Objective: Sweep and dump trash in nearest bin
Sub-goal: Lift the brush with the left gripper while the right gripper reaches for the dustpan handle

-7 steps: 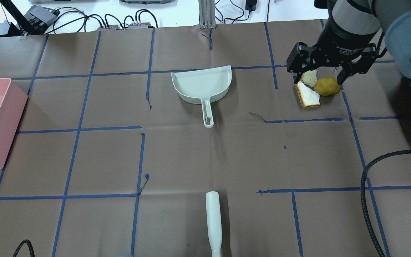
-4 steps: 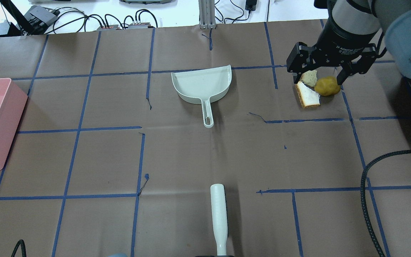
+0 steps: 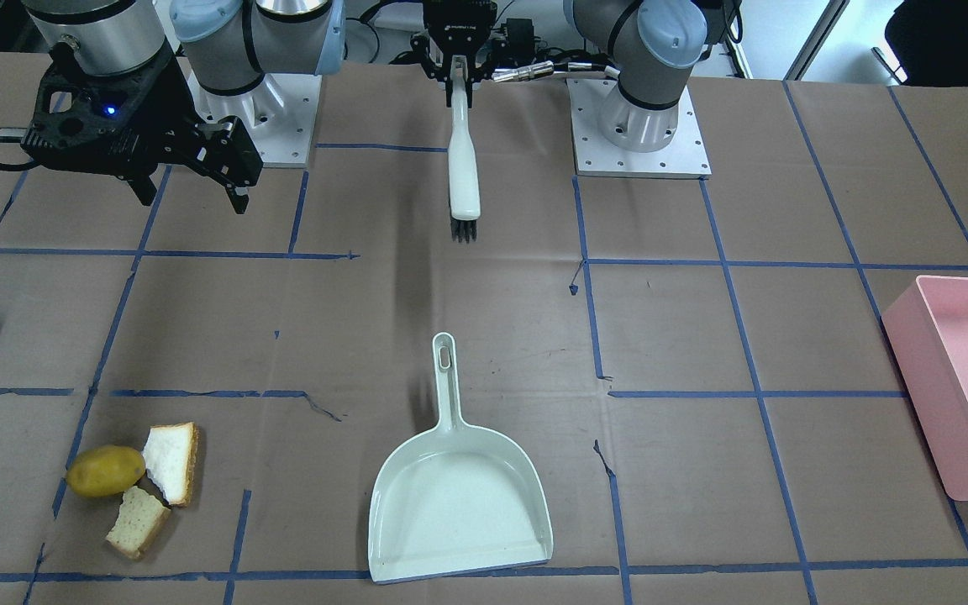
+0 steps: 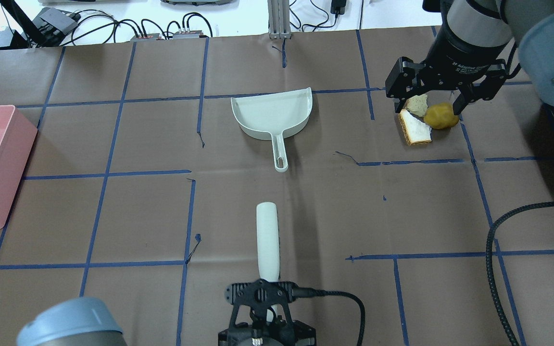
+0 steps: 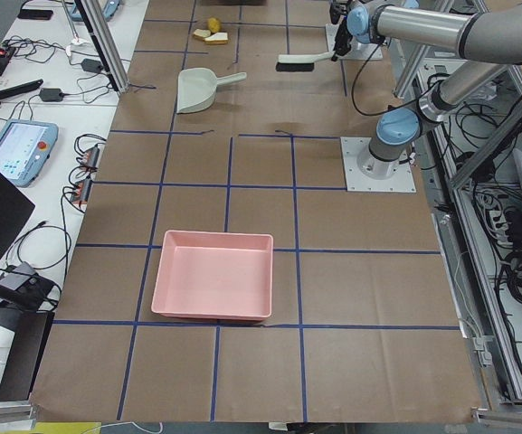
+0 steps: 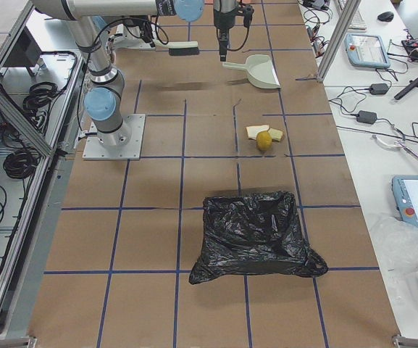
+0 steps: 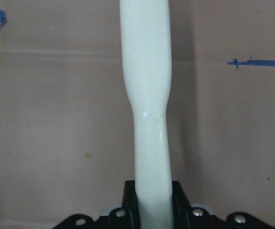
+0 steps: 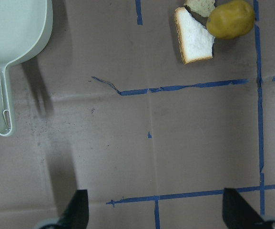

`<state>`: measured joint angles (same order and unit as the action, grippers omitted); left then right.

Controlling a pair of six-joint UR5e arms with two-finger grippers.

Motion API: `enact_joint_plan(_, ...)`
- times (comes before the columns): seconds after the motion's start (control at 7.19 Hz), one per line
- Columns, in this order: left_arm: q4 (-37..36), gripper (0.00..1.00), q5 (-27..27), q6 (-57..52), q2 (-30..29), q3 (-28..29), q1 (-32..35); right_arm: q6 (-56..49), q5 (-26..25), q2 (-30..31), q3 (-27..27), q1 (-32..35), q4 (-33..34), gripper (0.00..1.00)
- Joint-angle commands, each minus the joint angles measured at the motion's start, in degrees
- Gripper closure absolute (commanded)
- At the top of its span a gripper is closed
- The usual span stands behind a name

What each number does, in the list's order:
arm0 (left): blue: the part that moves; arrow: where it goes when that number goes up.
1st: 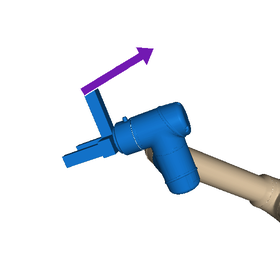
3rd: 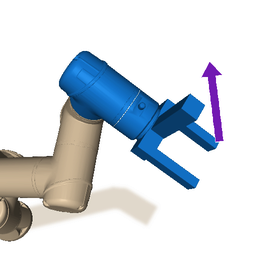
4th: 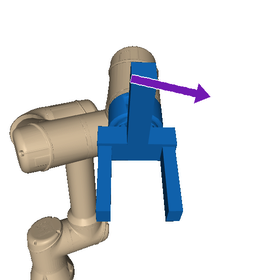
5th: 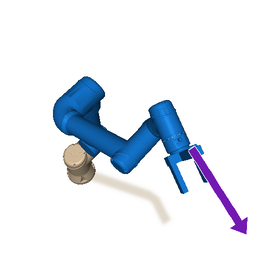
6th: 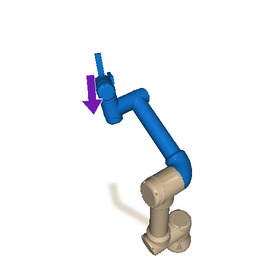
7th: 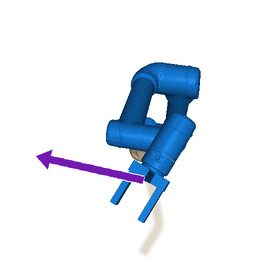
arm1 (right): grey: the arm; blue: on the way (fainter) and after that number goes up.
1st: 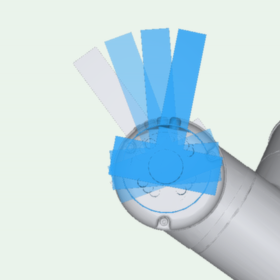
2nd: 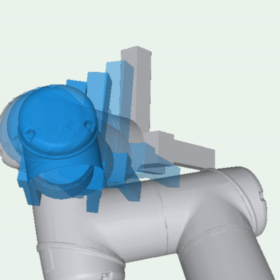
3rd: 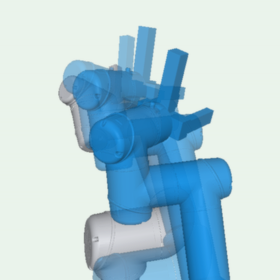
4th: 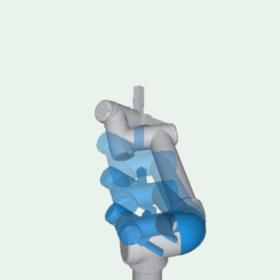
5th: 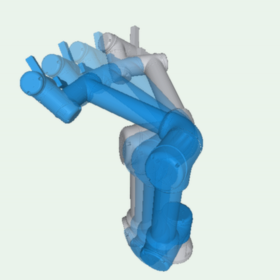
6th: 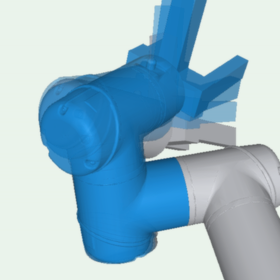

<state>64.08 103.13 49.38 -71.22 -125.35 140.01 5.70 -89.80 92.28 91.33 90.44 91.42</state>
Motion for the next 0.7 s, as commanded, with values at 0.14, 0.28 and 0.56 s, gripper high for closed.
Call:
enact_joint_plan(0.14,9.0,1.00,0.0,-11.9,2.7,6.9,-11.6,-0.3,-0.2,-0.8,-0.6,0.1,-0.4,0.00)
enact_joint_plan(0.28,12.4,1.00,0.1,-12.0,2.5,9.7,-14.0,-0.5,-0.1,-1.1,-0.6,0.4,-0.4,0.00)
enact_joint_plan(0.56,18.4,1.00,-4.3,-22.6,1.7,14.9,-24.6,-4.9,0.3,-2.6,-0.7,1.1,1.0,0.00)
